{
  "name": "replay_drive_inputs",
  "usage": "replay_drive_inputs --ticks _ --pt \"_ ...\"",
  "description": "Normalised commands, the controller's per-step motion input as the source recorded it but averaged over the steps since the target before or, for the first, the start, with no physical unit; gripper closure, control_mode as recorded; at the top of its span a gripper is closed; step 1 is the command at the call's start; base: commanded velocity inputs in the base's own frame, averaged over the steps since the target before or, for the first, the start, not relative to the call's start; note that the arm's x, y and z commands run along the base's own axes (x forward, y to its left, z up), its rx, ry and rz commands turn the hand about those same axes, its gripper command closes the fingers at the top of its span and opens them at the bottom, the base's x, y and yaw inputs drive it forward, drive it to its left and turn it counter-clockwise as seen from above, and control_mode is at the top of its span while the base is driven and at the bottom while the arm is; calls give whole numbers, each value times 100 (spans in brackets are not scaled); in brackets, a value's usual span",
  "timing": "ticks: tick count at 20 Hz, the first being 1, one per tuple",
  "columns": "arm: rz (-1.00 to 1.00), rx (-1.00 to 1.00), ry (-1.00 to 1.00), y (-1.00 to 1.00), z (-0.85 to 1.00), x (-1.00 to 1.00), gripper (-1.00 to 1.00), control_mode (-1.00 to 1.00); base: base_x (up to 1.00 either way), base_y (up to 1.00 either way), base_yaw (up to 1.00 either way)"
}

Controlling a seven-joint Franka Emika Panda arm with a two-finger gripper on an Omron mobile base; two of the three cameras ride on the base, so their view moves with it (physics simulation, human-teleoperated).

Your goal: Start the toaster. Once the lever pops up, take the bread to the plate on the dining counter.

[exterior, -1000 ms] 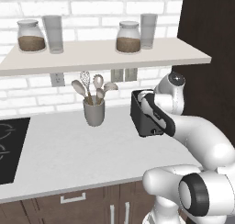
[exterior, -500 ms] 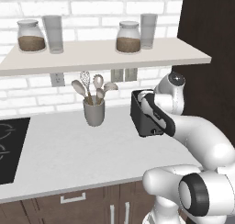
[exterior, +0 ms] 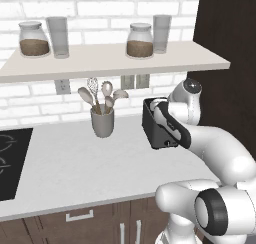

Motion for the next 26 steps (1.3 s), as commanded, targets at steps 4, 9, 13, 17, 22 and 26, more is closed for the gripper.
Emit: replay_drive_inputs --ticks 4,9,13,17,22,26 --pt "0 0 0 0 0 0 -100 -100 0 0 0" --pt "0 0 0 0 0 0 -100 -100 0 0 0" --pt "0 0 0 0 0 0 -100 -100 0 0 0" --pt "0 0 0 0 0 23 -100 -100 0 0 0" --pt "0 -1 -6 21 10 38 -100 -100 0 0 0" --pt "3 -5 -8 20 5 10 -100 -100 0 0 0"
